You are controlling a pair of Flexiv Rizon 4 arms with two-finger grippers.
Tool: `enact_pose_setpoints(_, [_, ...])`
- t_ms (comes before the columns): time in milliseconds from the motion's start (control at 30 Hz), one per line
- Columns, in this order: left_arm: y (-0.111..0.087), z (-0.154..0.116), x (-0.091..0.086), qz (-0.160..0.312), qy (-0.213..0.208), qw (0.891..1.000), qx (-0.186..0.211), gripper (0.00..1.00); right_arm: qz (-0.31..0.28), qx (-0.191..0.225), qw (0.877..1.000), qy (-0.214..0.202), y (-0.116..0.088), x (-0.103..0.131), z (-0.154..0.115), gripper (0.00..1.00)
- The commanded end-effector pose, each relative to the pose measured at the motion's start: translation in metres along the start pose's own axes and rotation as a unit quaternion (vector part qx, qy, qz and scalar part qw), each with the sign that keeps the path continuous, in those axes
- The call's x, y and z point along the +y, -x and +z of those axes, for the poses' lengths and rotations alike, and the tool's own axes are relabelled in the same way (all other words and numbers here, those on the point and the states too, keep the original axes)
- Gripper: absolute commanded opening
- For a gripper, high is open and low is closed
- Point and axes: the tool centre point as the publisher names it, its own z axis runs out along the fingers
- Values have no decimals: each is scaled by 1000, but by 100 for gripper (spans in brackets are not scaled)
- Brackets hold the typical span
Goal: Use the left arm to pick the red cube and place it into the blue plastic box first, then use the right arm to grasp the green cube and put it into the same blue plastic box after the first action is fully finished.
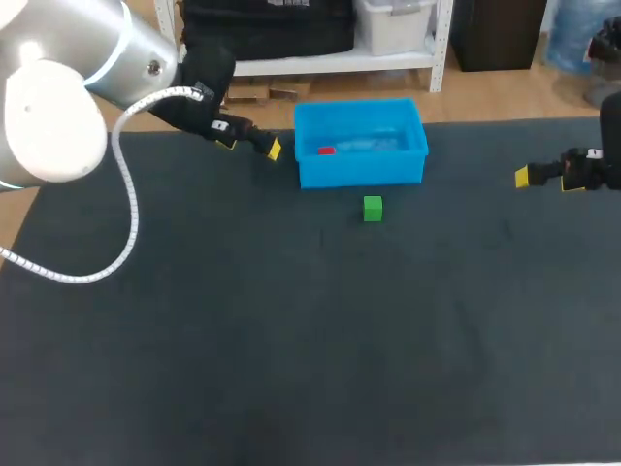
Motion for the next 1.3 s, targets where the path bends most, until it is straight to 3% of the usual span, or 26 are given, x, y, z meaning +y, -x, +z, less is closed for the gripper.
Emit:
enact_pose_setpoints(33, [-10, -8, -1, 3, -6, 1000, -2, 100, 0, 0, 1000, 0, 0, 0, 0, 100])
enact_pose_setpoints(667, [-50, -25, -3, 12, -25, 1000, 14, 100, 0, 0, 1000, 0, 0, 0, 0, 100])
enact_pose_setpoints(900, [-44, -25, 9, -7, -19, 1000, 2, 100, 0, 0, 1000, 0, 0, 0, 0, 100])
enact_pose_setpoints(1300, [-34, -18, -5, 11, -33, 999, 0, 100, 0, 0, 1000, 0, 0, 0, 0, 100])
